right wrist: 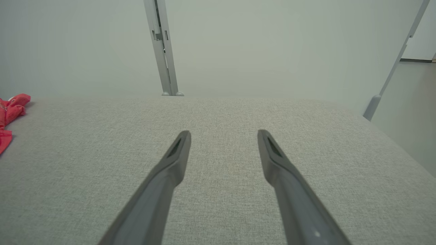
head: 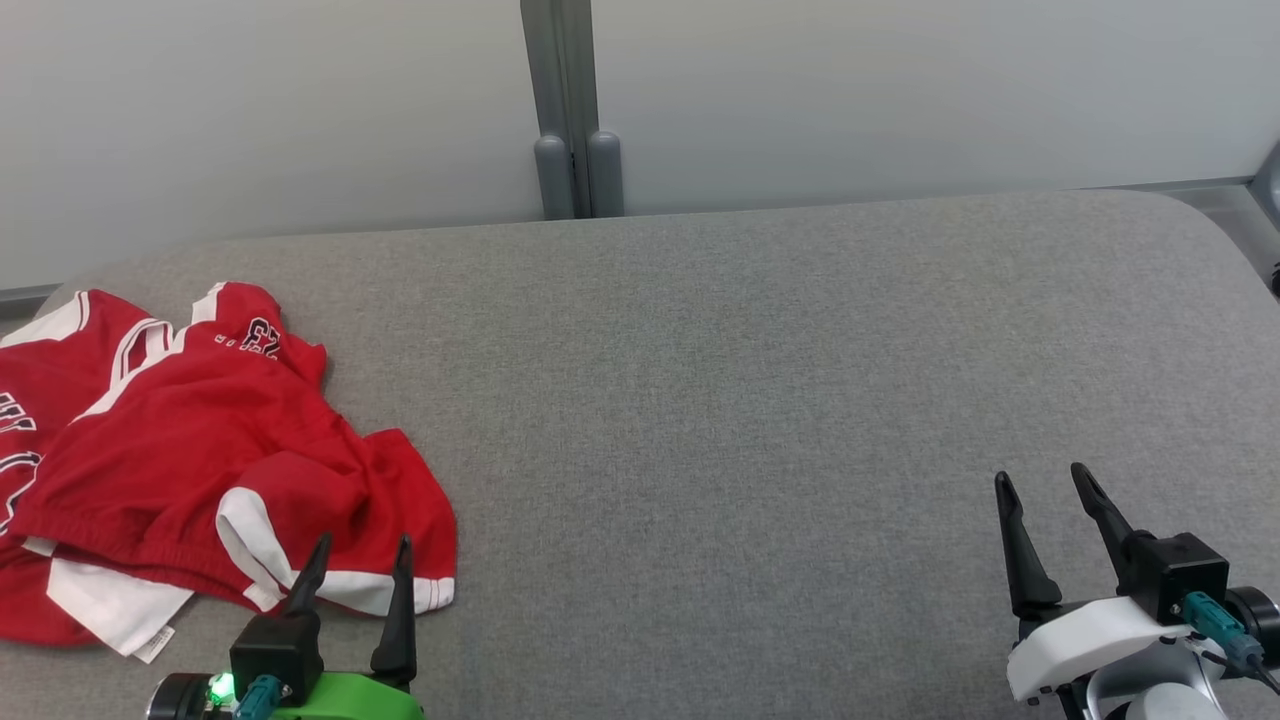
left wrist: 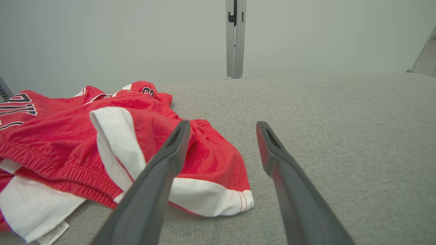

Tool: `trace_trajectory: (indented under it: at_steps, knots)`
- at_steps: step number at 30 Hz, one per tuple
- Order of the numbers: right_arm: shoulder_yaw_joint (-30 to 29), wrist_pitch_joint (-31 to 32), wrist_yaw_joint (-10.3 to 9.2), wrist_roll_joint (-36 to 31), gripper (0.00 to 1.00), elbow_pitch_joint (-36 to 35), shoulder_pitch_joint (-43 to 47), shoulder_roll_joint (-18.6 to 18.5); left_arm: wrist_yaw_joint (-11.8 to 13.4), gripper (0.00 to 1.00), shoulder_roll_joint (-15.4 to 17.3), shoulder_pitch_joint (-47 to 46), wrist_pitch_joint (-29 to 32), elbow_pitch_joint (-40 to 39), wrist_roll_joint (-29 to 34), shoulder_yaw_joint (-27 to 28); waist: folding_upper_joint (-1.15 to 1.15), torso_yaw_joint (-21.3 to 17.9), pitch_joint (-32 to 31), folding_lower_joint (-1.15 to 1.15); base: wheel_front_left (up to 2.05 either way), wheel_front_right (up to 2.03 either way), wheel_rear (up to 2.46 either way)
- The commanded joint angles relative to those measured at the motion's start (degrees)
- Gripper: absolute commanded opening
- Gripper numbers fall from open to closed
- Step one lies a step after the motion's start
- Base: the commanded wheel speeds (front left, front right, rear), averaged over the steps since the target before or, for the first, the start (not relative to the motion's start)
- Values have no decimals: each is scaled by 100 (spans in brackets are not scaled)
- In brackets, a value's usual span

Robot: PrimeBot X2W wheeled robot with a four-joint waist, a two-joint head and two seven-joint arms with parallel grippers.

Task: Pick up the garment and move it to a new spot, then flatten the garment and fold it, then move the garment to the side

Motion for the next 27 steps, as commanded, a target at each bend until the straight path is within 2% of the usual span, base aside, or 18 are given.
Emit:
trace_trajectory:
  at_steps: [1,8,19,27]
  knots:
    - [-14,-51,0,-111,100,14,52,-5,-36,100,-1,46,-41,16,166,42,0,-7,-2,0,0,0,0]
    - [-10,-128,0,-281,100,62,89,-30,-110,100,-66,58,-117,75,477,104,0,-27,-12,0,0,0,0]
    - [-12,-117,0,-217,100,81,89,-39,-201,100,-145,14,-107,135,521,217,0,12,-14,0,0,0,0]
    - [-45,-116,0,-190,100,74,166,-24,-233,100,-193,-19,-106,176,547,254,0,337,-38,0,0,0,0]
